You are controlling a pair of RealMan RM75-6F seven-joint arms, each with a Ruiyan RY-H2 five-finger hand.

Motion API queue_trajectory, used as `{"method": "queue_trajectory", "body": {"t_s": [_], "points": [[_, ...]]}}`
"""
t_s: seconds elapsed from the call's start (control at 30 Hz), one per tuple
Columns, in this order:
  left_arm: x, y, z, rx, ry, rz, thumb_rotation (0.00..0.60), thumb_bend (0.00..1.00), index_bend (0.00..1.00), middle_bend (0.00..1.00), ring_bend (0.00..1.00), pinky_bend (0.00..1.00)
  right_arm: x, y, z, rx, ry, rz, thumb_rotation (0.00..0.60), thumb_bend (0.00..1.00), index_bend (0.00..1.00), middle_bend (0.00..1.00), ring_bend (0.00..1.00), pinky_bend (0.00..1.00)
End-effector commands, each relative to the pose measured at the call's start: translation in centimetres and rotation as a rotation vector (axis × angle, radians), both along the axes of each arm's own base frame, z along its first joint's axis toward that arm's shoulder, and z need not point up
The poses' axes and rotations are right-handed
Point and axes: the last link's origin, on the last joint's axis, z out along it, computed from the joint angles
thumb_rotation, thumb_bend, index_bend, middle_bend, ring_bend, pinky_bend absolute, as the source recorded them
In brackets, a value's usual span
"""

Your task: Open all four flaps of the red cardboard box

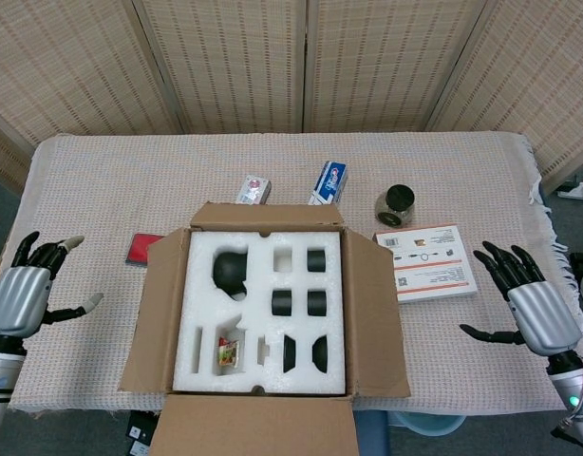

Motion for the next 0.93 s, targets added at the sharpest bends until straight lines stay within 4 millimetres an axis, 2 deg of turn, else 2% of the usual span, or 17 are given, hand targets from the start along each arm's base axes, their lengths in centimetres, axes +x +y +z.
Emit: {"method": "queue_trajectory", "body": {"t_s": [0.03,0.07,0.13,0.2,0.27,0.4,0.7,0.93], "points": [[-0.8,-0.5,0.0,0.013,-0.003,0.027,0.432,0.25,0.17,0.25,0.22,0.00,-1.2,0.6,0.0,-0.014,-0.025,-0.040,0.355,0.06,0.00,0.03,0.08,0.00],[-1.1,-0.6,0.0,0.016,-0.004,0.033,0.455,0.25,0.17,0.25,0.22,0.00,-1.5,0.7,0.1,-0.016,-0.030,-0.047,0.369,0.06,0.00,0.03,0.08,0.00],[-1.7,-1.2,-0.1,0.022,0.003,0.050,0.559,0.25,0.16,0.24,0.22,0.00,-2.3,1.1,0.2,-0.019,-0.027,-0.065,0.409,0.06,0.00,0.03,0.08,0.00],[-2.2,-1.8,-0.3,0.029,0.008,0.065,0.597,0.25,0.16,0.24,0.22,0.00,-3.0,1.3,0.3,-0.027,-0.020,-0.081,0.446,0.06,0.00,0.02,0.07,0.00],[-2.6,-2.4,-0.5,0.042,0.009,0.072,0.600,0.25,0.15,0.23,0.22,0.00,-3.6,1.6,0.2,-0.024,-0.025,-0.100,0.473,0.06,0.00,0.02,0.06,0.00],[-3.6,-3.8,-0.9,0.070,0.009,0.090,0.600,0.25,0.14,0.22,0.21,0.00,-4.4,2.2,0.3,-0.018,-0.052,-0.119,0.491,0.06,0.00,0.01,0.06,0.00],[-4.3,-6.8,-1.9,0.078,0.020,0.096,0.600,0.26,0.13,0.22,0.21,0.00,-5.9,3.6,0.0,-0.030,-0.078,-0.163,0.500,0.06,0.00,0.00,0.04,0.00],[-4.7,-7.7,-2.3,0.076,0.045,0.084,0.600,0.26,0.13,0.22,0.21,0.00,-6.4,4.7,0.0,-0.084,-0.049,-0.146,0.504,0.06,0.00,0.00,0.04,0.00]]}}
